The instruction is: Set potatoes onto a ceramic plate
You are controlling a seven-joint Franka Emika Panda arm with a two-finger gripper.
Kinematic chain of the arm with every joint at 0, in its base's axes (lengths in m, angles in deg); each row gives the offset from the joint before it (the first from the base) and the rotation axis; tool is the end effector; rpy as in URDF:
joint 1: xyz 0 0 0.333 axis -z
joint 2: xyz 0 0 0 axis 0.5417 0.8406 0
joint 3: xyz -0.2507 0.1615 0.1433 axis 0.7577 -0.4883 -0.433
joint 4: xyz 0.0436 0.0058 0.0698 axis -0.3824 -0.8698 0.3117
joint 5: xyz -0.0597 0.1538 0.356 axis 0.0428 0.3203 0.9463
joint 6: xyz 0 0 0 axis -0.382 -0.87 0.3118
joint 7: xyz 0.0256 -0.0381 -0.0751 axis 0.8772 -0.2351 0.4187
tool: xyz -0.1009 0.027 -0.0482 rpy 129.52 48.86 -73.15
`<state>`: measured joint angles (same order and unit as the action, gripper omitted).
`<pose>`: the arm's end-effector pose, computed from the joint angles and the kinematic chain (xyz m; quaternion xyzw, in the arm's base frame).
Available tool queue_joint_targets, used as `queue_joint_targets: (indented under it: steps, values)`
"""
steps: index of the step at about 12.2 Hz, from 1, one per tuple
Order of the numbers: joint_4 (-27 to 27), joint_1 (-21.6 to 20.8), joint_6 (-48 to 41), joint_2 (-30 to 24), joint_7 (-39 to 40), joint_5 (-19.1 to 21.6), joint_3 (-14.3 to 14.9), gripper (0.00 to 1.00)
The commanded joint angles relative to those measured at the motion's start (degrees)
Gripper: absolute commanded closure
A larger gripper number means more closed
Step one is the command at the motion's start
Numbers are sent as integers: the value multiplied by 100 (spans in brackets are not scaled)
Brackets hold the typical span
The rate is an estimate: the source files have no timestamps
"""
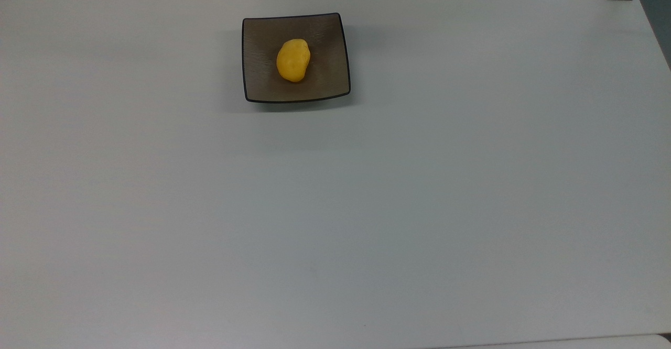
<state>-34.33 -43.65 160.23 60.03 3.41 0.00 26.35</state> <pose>0.5309 0.0415 0.6568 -0.9983 0.0501 -0.0293 0.0082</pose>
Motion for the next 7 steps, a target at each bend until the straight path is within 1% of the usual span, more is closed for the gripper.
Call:
queue_joint_targets:
  steps: [1, 2, 3, 4, 7]
  values:
    - [-21, 634, 304, 80, 90, 112, -663, 0]
    - [-91, 698, 498, 80, 491, 103, -769, 0]
    - [-109, 690, 674, 115, 878, 103, -762, 0]
    - [-109, 690, 798, 132, 1099, 103, -735, 0]
    - [-162, 672, 791, 124, 1119, 103, -735, 0]
